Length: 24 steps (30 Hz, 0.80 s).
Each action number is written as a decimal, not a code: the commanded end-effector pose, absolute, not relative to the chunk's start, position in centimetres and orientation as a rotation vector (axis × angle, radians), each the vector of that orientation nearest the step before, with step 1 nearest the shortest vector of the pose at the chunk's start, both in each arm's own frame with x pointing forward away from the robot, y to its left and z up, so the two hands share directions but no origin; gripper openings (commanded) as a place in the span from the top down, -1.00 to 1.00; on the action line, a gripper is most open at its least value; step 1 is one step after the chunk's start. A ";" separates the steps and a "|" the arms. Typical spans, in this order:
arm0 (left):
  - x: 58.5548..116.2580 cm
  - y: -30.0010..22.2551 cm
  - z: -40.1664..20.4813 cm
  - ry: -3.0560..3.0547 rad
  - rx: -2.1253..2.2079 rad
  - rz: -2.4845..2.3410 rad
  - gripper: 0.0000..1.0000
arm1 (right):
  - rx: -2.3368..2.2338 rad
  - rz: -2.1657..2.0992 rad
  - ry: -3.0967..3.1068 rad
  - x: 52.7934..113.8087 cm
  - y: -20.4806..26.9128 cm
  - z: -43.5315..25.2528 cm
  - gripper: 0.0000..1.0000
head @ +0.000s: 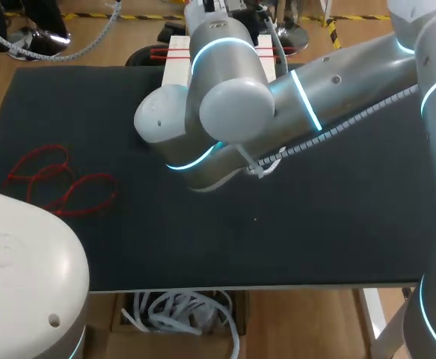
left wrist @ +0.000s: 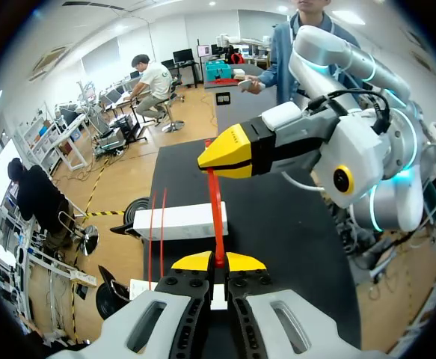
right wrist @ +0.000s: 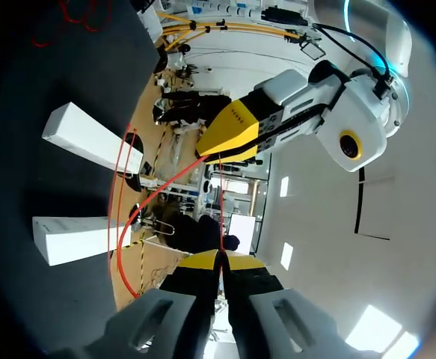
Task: Grab the tape and strap the tape.
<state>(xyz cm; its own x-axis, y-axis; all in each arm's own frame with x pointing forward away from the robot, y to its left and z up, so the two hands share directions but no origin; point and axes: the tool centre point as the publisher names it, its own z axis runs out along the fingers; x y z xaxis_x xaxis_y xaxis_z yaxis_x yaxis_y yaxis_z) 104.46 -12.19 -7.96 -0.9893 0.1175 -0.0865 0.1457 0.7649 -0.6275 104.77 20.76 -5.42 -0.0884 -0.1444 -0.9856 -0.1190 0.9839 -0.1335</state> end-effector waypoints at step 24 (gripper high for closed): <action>104.4 -12.2 -7.9 2.914 0.215 -1.037 1.00 | -0.221 -0.047 1.667 104.7 21.5 -5.7 1.00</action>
<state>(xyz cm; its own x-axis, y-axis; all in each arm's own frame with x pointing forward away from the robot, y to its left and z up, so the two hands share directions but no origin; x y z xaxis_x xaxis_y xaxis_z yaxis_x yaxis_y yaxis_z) 104.46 -12.19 -7.96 -0.9893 0.1175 -0.0865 0.1457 0.7649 -0.6275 104.60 21.25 -5.86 -0.0887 -0.1679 -0.9818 -0.1197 0.9803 -0.1568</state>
